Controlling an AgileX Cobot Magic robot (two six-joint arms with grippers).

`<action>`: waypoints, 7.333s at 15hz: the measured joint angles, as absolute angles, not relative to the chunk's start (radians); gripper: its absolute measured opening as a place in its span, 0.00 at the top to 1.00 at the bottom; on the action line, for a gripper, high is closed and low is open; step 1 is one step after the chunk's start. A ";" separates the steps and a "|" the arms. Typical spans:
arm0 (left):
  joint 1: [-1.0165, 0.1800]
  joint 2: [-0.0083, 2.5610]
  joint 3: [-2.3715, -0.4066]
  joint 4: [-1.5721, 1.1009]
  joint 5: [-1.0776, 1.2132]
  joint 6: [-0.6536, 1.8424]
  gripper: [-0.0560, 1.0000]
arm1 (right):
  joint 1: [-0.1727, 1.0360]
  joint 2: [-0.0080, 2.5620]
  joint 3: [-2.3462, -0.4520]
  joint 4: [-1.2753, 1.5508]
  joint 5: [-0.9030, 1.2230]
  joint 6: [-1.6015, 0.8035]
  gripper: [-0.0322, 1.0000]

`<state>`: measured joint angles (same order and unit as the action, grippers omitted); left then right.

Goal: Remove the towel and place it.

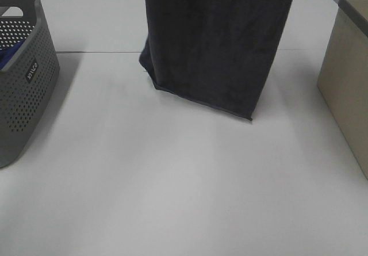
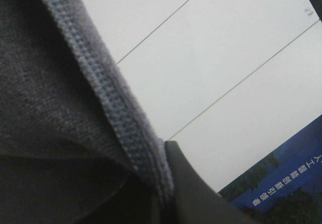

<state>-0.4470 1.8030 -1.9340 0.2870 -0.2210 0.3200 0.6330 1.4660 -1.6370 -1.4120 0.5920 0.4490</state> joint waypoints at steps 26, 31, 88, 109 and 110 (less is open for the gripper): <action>-0.257 2.558 -2.801 0.225 -0.379 0.275 0.95 | 0.283 2.252 -2.464 -1.734 -0.033 1.494 0.96; -0.247 2.558 -2.802 0.242 -0.384 0.274 0.95 | 0.283 2.255 -2.466 -1.733 -0.062 1.497 0.96; -0.341 2.363 -2.802 -0.042 0.985 0.140 0.95 | 0.296 1.960 -1.498 -1.253 0.103 0.616 0.96; -0.330 2.289 -2.803 -0.046 1.210 0.184 0.95 | 0.388 1.675 -1.886 0.054 0.935 0.044 0.96; -0.330 2.290 -2.803 -0.046 1.214 0.185 0.95 | 0.356 1.685 -1.928 0.113 0.985 0.012 0.96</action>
